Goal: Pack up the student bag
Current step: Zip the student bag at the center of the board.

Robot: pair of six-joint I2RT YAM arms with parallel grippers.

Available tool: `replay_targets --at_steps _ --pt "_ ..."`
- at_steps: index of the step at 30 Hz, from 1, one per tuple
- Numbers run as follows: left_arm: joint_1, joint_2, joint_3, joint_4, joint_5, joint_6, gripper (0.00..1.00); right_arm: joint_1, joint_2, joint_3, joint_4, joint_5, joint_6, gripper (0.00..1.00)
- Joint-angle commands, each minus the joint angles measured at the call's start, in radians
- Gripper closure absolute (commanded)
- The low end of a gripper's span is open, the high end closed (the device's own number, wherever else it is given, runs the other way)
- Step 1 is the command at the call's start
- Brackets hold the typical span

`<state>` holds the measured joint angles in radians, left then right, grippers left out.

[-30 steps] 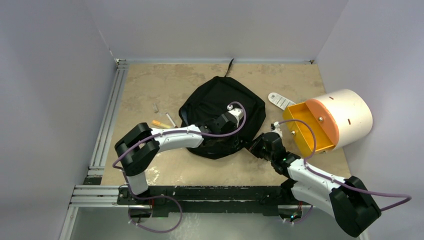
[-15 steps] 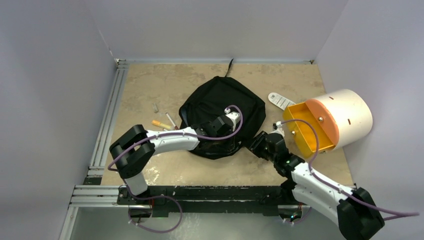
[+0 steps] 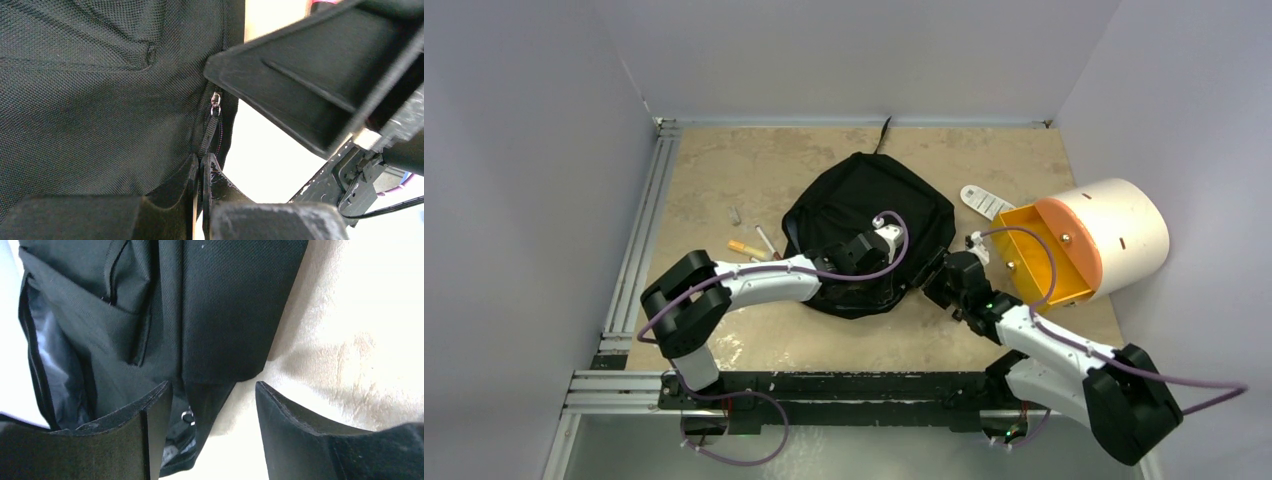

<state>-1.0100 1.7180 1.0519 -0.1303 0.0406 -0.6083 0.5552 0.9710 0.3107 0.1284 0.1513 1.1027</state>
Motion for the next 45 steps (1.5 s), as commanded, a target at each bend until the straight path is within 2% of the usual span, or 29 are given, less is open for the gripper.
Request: replay_targets --at_steps 1,7,12,14,29,35,45 --pt "0.003 -0.059 0.0 -0.004 0.019 0.011 1.0 -0.001 0.092 0.09 0.043 0.052 -0.011 0.41" --pt "0.002 -0.068 0.005 -0.029 0.056 0.032 1.0 -0.002 0.116 0.106 0.071 0.098 -0.022 0.71" --pt "0.002 -0.117 -0.032 -0.06 0.063 0.039 1.0 -0.012 0.121 0.135 0.051 0.158 -0.059 0.89" --pt "0.002 -0.136 -0.041 -0.089 0.049 0.043 1.0 -0.017 0.128 0.149 0.033 0.181 -0.072 0.93" --pt "0.003 -0.355 -0.144 -0.317 -0.038 -0.008 1.0 -0.054 0.121 0.169 0.02 0.205 -0.127 0.95" --pt "0.009 -0.454 -0.152 -0.476 -0.2 -0.08 1.0 -0.063 0.121 0.165 0.023 0.202 -0.133 0.96" --pt "0.158 -0.539 -0.138 -0.672 -0.339 -0.197 1.0 -0.073 0.118 0.156 0.028 0.198 -0.138 0.96"
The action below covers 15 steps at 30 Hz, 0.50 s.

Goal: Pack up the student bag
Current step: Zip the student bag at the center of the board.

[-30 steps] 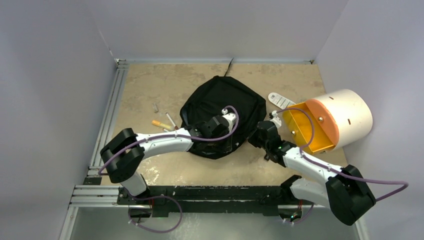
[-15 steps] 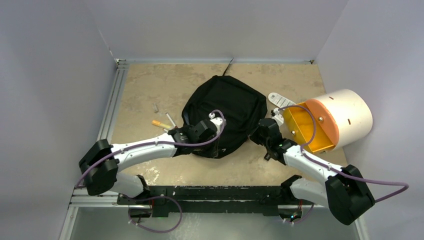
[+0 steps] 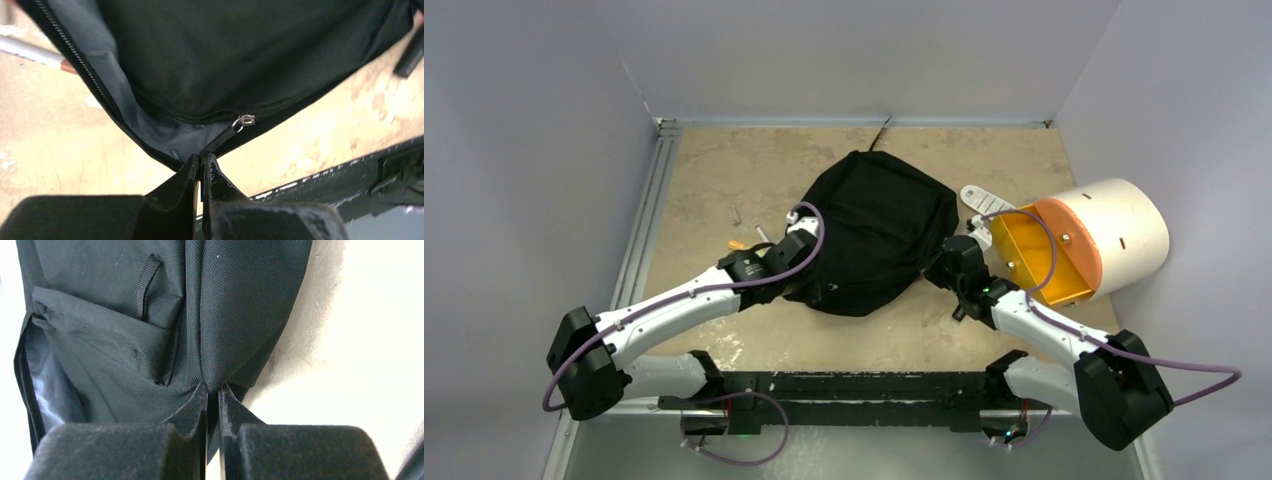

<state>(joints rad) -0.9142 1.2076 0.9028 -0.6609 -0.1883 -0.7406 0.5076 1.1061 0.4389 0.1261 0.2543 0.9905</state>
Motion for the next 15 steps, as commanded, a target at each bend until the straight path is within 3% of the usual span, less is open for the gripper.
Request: replay_targets --at_steps 1,11,13,15 --pt "0.073 -0.026 0.015 -0.152 -0.125 -0.075 1.0 -0.026 -0.017 0.027 0.03 0.095 -0.024 0.96" --pt "0.177 0.011 0.083 -0.133 -0.195 -0.002 1.0 -0.028 -0.044 0.015 0.017 0.086 -0.027 0.96" --pt "0.177 -0.009 0.085 -0.051 -0.132 0.087 1.0 -0.027 -0.061 0.017 0.018 0.059 -0.046 0.9" --pt "0.177 -0.032 0.076 0.042 -0.016 0.18 1.0 -0.027 -0.097 0.017 0.036 0.007 -0.092 0.78"
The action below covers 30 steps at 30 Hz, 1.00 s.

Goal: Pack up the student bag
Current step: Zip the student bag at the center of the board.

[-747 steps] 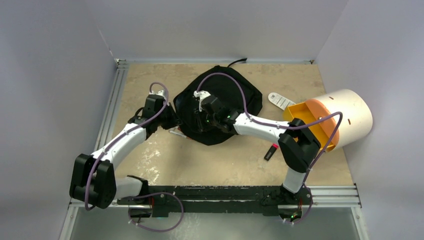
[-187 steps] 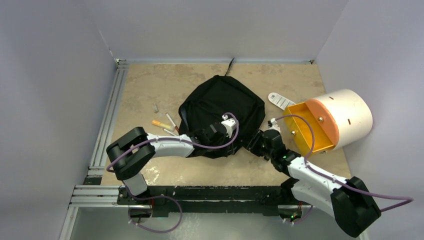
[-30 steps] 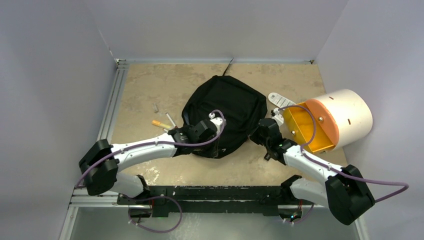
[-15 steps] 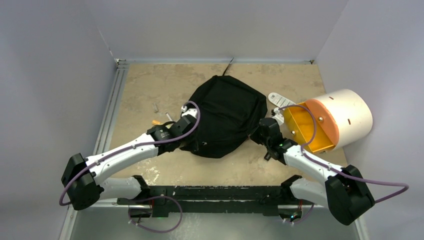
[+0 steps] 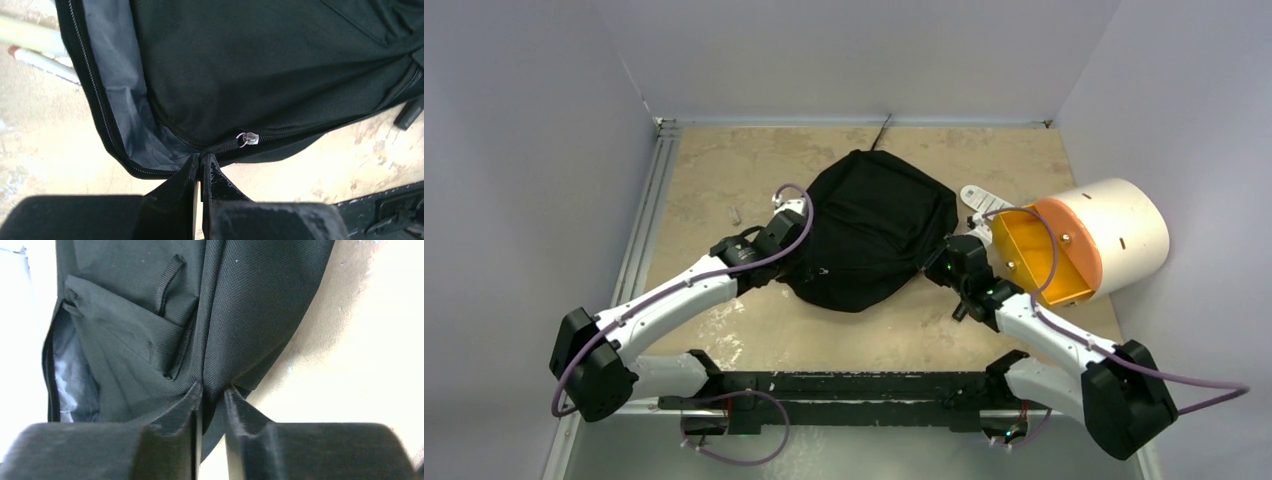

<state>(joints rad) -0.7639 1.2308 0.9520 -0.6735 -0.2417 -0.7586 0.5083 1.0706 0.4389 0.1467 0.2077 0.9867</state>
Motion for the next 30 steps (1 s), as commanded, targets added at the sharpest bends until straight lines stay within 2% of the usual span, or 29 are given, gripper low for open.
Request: replay_targets --at_steps 1,4,7,9,12,13,15,18,21,24,30 --pt "0.027 -0.065 0.023 0.094 0.102 0.233 1.0 -0.028 -0.085 0.015 0.024 0.024 -0.112 0.71" --pt "0.026 -0.079 0.015 0.171 0.262 0.299 1.0 -0.028 -0.158 0.017 0.069 -0.092 -0.171 0.57" --pt "0.025 -0.079 0.009 0.205 0.372 0.336 1.0 -0.029 -0.207 0.032 0.107 -0.203 -0.187 0.47" --pt "0.025 -0.08 0.0 0.227 0.434 0.351 1.0 -0.028 -0.194 0.069 0.089 -0.239 -0.187 0.4" --pt "0.026 -0.082 -0.021 0.253 0.473 0.354 1.0 -0.022 -0.132 0.102 0.086 -0.381 -0.176 0.33" --pt "0.026 -0.082 -0.026 0.258 0.475 0.352 1.0 -0.005 -0.12 0.103 0.106 -0.419 -0.178 0.33" --pt "0.026 -0.078 -0.029 0.257 0.462 0.346 1.0 0.074 -0.112 0.107 0.152 -0.379 -0.229 0.32" --pt "0.025 -0.074 -0.027 0.241 0.425 0.329 1.0 0.217 -0.083 0.156 0.2 -0.277 -0.368 0.33" --pt "0.026 -0.079 -0.027 0.229 0.4 0.306 1.0 0.279 -0.007 0.193 0.277 -0.266 -0.532 0.32" --pt "0.026 -0.084 -0.029 0.211 0.371 0.279 1.0 0.286 0.049 0.195 0.358 -0.315 -0.735 0.32" --pt "0.025 -0.109 -0.047 0.186 0.324 0.242 1.0 0.289 0.037 0.136 0.524 -0.601 -1.123 0.36"
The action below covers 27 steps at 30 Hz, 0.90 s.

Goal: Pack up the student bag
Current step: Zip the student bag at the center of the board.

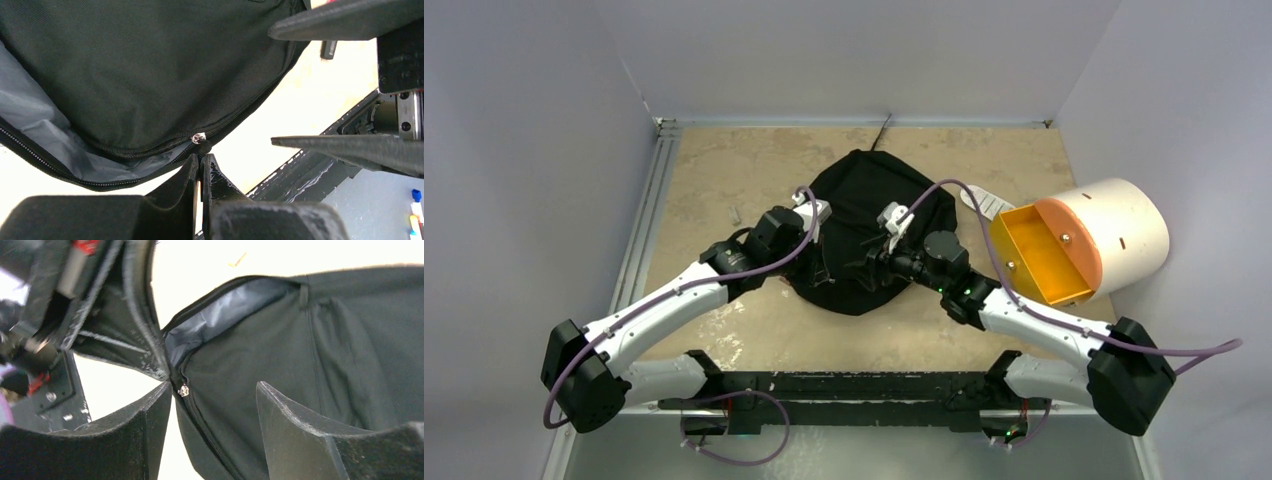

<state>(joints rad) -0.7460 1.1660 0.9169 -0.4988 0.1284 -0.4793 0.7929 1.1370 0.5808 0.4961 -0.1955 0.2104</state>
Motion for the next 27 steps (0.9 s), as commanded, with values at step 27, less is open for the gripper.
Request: replay_targets --at_steps 27 --pt "0.008 -0.051 -0.028 0.006 -0.067 -0.097 1.0 0.059 0.251 0.228 -0.354 -0.361 -1.038 0.54"
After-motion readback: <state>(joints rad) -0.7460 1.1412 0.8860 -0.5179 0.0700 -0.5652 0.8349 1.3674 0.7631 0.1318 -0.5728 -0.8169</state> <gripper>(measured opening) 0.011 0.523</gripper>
